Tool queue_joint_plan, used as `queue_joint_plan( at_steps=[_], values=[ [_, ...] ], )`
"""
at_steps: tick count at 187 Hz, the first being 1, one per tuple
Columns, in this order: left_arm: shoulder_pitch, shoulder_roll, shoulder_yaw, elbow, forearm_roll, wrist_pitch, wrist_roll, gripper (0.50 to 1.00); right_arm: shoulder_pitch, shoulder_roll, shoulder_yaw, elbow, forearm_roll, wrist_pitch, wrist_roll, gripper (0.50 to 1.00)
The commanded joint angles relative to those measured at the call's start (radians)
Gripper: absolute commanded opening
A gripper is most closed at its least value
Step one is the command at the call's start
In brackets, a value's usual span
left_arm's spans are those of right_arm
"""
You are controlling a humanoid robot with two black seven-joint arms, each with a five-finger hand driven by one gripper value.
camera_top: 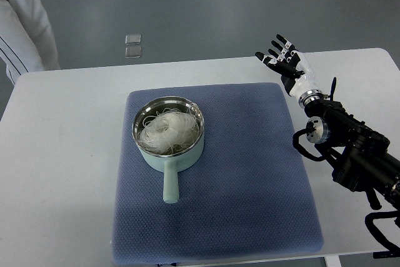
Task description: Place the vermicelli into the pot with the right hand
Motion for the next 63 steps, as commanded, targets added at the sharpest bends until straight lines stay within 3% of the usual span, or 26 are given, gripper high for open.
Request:
queue_joint_plan(
  at_steps=[1,63],
  values=[
    [0.0,0.0,0.0,0.0,0.0,0.0,0.0,1.0,-0.006,0.011,0.034,-0.002,0.074,0.001,-0.001,0.926],
    [0.0,0.0,0.0,0.0,0.0,0.0,0.0,1.0,-0.014,0.014,0.033,-0.002,0.085,-0.003,0.007,0.928]
  ],
)
